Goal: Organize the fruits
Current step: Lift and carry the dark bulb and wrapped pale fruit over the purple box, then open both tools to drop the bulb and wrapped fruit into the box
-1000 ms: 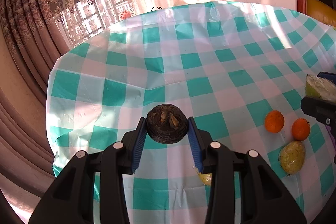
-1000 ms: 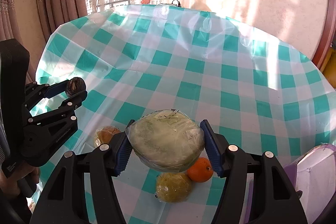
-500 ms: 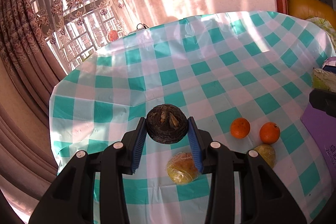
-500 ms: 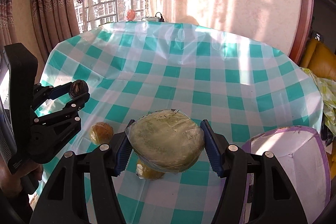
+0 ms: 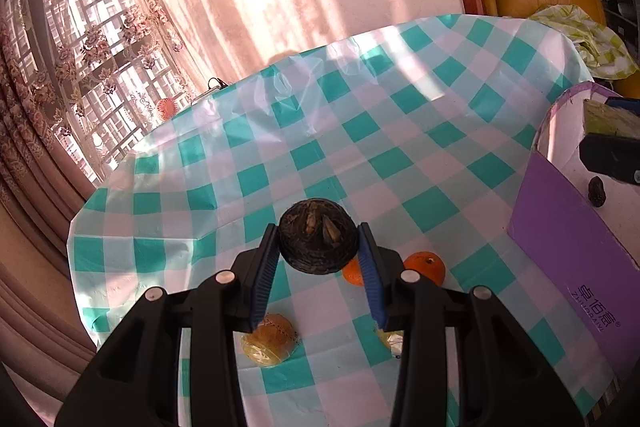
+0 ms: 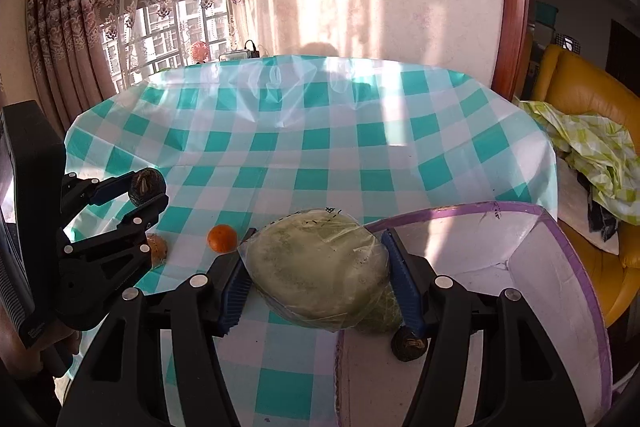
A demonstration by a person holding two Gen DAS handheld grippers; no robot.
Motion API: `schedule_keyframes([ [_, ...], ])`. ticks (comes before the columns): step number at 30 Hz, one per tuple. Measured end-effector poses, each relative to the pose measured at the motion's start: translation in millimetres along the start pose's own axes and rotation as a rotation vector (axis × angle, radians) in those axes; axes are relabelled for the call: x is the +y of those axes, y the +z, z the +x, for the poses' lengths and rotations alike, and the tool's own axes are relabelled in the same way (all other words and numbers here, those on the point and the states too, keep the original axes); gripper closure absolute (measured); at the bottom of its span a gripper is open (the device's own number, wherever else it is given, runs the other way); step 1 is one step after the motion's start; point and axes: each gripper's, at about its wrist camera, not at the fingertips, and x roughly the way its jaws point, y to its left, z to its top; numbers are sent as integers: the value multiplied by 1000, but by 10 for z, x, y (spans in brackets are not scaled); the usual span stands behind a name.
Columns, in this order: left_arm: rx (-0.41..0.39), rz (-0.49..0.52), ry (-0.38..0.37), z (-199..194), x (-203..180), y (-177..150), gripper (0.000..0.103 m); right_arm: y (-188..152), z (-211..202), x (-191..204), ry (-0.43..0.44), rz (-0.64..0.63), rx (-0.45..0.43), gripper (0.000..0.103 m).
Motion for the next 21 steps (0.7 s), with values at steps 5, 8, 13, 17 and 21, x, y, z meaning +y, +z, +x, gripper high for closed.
schedule_keyframes([
  [5, -7, 60, -49, -1, -416, 103, 63, -95, 1, -390, -43, 58, 8, 43],
  [8, -10, 94, -78, 3, -661, 154, 63, -156, -1, -614, -68, 91, 15, 43],
  [13, -19, 148, -124, -2, -1055, 239, 63, -250, 5, -934, -123, 130, 30, 43],
  [17, -24, 190, -161, -7, -1349, 290, 64, -320, 23, -1152, -174, 159, 49, 42],
  [21, -40, 211, -123, -13, -1498, 330, 64, -383, 46, -1329, -192, 200, 66, 42],
])
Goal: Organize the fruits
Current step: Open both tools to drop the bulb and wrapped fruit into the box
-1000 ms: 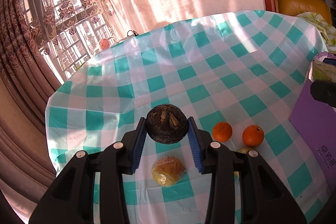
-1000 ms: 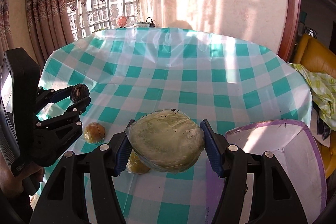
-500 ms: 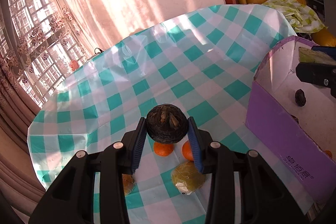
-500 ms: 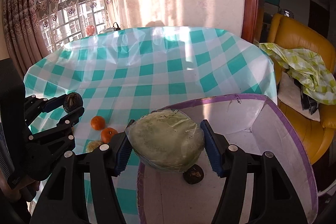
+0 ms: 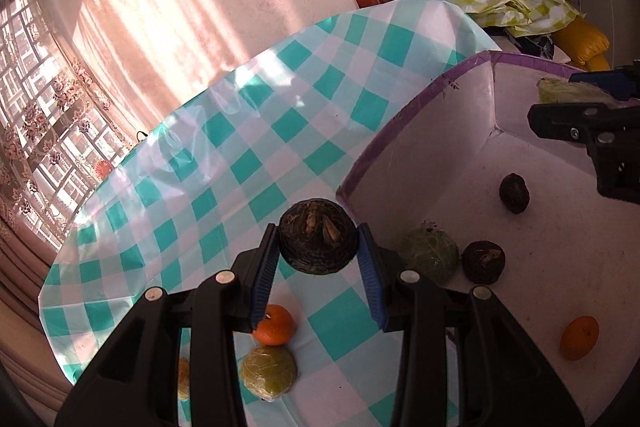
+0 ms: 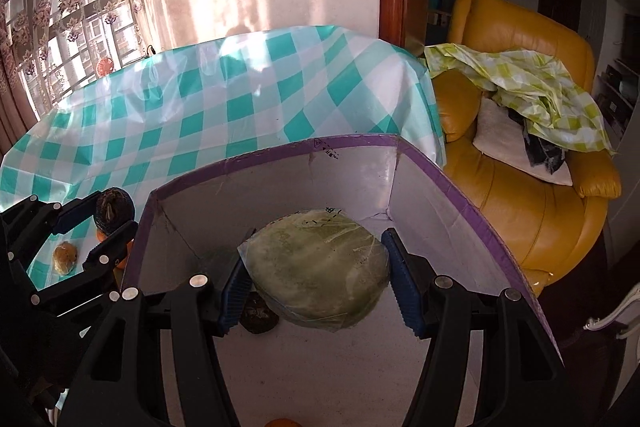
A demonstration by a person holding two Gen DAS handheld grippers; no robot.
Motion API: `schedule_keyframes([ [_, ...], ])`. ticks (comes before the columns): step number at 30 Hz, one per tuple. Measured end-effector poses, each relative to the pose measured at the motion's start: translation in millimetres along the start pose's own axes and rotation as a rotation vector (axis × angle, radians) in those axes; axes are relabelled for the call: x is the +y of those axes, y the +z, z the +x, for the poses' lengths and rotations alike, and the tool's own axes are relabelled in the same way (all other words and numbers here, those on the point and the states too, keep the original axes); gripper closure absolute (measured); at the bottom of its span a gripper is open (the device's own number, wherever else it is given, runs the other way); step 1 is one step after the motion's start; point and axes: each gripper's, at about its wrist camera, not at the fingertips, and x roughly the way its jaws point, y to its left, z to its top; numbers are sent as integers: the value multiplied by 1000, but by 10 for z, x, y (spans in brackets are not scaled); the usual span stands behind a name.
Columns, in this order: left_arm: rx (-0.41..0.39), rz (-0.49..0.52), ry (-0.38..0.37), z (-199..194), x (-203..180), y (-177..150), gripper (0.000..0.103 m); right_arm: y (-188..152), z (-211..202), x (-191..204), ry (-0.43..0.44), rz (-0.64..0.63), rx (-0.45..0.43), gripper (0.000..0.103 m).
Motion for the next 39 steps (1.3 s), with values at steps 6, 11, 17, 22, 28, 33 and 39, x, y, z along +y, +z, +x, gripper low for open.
schedule_keyframes([
  [6, -31, -1, -16, -103, -24, 59, 64, 11, 23, -58, -3, 17, -2, 42],
  [11, -8, 21, -131, -90, -179, 116, 63, 6, 64, -67, -25, 16, 16, 42],
  [17, 24, 19, -196, -3, -325, 74, 63, -22, 125, -90, -35, 20, 47, 42],
  [22, 34, 27, -205, 30, -370, 61, 62, -30, 153, -96, -48, 19, 60, 42],
  [28, 32, 26, -219, 13, -375, 62, 52, -30, 149, -76, -66, 8, 60, 40],
  [33, 16, 33, -221, -52, -402, 60, 37, -15, 82, -64, -103, 3, 43, 21],
  [39, 2, 12, -206, -110, -321, 42, 27, -13, 15, -27, -119, -1, 36, 17],
])
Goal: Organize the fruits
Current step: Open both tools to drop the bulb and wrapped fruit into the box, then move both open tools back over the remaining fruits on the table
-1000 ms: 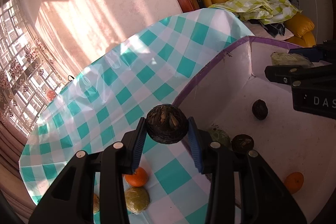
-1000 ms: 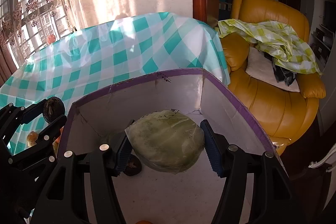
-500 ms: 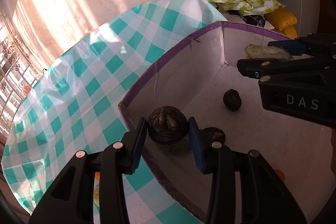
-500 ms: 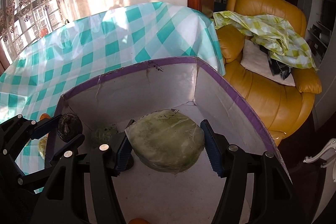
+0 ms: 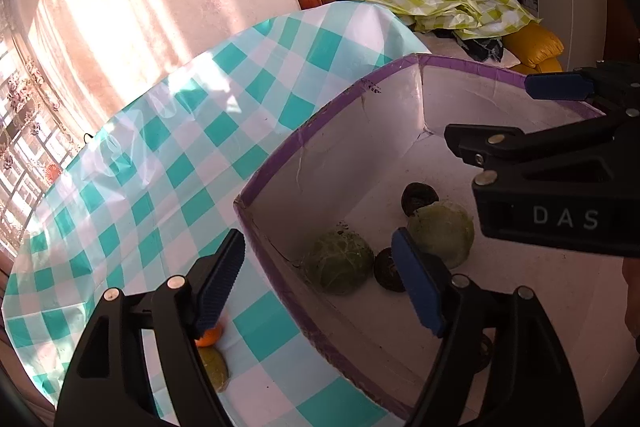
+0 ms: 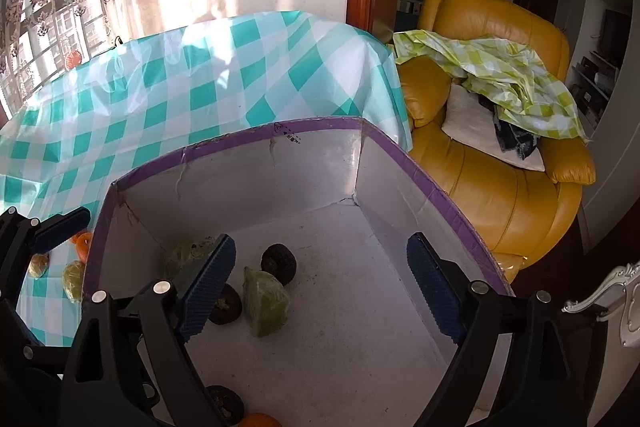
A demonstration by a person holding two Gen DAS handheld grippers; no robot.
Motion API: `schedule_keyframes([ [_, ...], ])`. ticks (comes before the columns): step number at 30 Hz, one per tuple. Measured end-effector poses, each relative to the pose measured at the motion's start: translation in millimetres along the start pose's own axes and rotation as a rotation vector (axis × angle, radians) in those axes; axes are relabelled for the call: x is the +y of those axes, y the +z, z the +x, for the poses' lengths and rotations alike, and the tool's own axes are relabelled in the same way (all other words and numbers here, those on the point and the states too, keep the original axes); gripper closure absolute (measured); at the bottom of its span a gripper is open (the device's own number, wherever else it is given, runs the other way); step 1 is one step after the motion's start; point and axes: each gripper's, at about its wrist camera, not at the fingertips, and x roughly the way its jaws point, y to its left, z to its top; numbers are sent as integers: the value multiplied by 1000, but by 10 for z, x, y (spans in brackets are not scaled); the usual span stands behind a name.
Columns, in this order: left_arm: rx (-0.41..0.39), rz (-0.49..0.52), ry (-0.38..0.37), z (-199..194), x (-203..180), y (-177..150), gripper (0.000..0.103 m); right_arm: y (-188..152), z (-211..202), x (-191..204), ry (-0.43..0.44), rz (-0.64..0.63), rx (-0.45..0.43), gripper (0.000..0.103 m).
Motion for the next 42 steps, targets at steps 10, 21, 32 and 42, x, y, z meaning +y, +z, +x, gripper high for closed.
schedule_keyframes([
  [10, -23, -37, 21, -182, 174, -89, 20, 33, -174, 191, 5, -29, -29, 16],
  [21, -41, -163, 71, -405, 743, -419, 14, 113, -444, 542, 53, -45, -109, 16],
  [32, 15, -379, 177, -430, 1783, -1104, 14, 130, -695, 1079, 193, -122, -182, 16],
  [42, 88, -515, 220, -314, 2425, -1759, 15, -3, -716, 1651, 261, -228, -146, 16],
])
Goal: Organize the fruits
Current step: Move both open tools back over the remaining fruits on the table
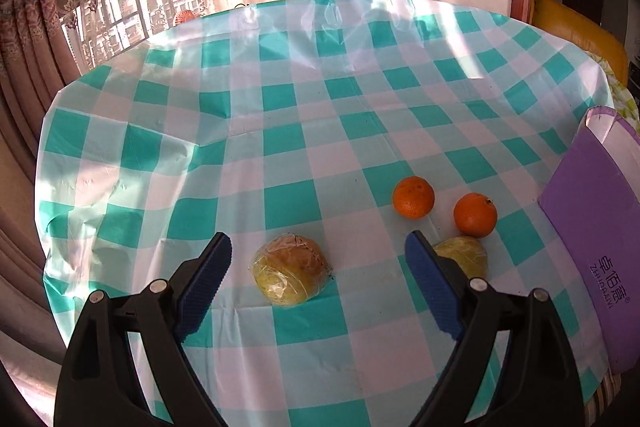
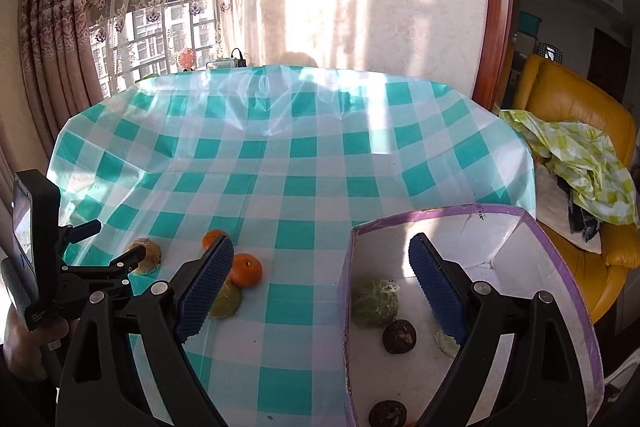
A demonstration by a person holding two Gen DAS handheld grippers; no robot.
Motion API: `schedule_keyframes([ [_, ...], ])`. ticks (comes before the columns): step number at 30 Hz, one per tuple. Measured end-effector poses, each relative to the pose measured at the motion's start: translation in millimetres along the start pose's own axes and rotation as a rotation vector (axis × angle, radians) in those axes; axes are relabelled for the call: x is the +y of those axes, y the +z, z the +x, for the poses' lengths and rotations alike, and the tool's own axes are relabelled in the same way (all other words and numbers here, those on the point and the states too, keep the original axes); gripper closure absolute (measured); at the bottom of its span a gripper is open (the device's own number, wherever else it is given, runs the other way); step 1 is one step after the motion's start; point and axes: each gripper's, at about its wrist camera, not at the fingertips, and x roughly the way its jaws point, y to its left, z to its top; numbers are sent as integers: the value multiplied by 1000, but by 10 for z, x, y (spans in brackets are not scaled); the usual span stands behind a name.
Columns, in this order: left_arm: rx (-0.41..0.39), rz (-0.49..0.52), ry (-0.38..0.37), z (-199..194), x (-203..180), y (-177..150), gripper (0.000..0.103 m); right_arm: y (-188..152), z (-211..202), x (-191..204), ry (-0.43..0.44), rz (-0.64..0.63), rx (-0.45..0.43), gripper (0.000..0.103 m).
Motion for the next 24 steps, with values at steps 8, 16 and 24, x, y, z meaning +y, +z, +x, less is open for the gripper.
schedule_keyframes([
  [8, 65, -58, -21, 244, 386, -196, 15, -184, 321, 524, 67, -78, 92, 16],
  [16, 107, -72, -56, 461, 416, -252, 15, -431, 788, 816, 120, -90, 217, 16],
  [24, 131, -59, -61, 563, 371, -286, 15, -590, 1070, 893, 104, -88, 287, 16],
])
